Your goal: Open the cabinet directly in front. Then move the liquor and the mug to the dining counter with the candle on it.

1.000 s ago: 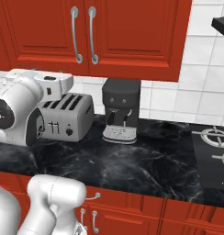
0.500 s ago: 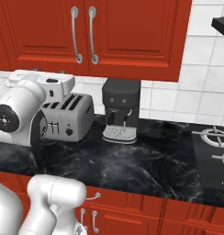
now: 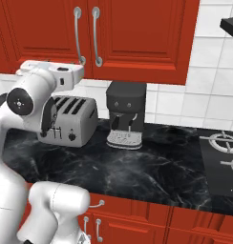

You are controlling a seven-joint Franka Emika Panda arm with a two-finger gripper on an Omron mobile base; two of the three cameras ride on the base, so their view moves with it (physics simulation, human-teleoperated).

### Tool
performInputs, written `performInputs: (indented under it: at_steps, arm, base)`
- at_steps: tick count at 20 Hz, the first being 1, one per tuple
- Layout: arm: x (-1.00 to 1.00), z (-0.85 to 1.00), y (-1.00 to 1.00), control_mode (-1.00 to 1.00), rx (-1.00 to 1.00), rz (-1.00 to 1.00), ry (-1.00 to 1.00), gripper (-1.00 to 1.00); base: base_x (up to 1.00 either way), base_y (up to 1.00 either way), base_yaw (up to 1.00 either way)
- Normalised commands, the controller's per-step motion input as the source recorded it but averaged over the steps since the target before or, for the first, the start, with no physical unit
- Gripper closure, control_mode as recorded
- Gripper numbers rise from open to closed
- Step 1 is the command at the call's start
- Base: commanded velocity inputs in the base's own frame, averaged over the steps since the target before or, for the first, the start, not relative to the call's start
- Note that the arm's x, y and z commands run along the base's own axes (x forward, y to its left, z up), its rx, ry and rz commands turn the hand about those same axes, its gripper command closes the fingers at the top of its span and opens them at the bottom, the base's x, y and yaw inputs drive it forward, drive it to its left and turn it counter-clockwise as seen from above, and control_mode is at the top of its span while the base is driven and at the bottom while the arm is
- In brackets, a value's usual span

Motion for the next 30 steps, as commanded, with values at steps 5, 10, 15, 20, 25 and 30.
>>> performInputs:
  at_steps: [5,10,15,20,25,30]
  arm:
    - [0.90,0.08,-0.03,-1.00,0.00,0.00,0.00,-1.00]
    - [1.00,0.00,-0.01,-1.00,0.00,-0.02,0.07,-1.00]
    - [1.00,0.00,-0.01,-1.00,0.01,-0.03,0.14,-1.00]
    - [1.00,0.00,-0.01,-1.00,0.04,-0.01,0.14,-1.00]
    - [1.00,-0.08,0.00,-1.00,0.01,-0.03,0.10,1.00]
    - [0.06,0.00,0.00,-1.00,0.00,0.00,0.01,1.00]
  base:
    - [0.00,0.00,0.00]
    - [0.00,0.00,0.00]
    - [0.00,0.00,0.00]
    - [0.00,0.00,0.00]
    - [0.00,0.00,0.00]
    - [0.00,0.00,0.00]
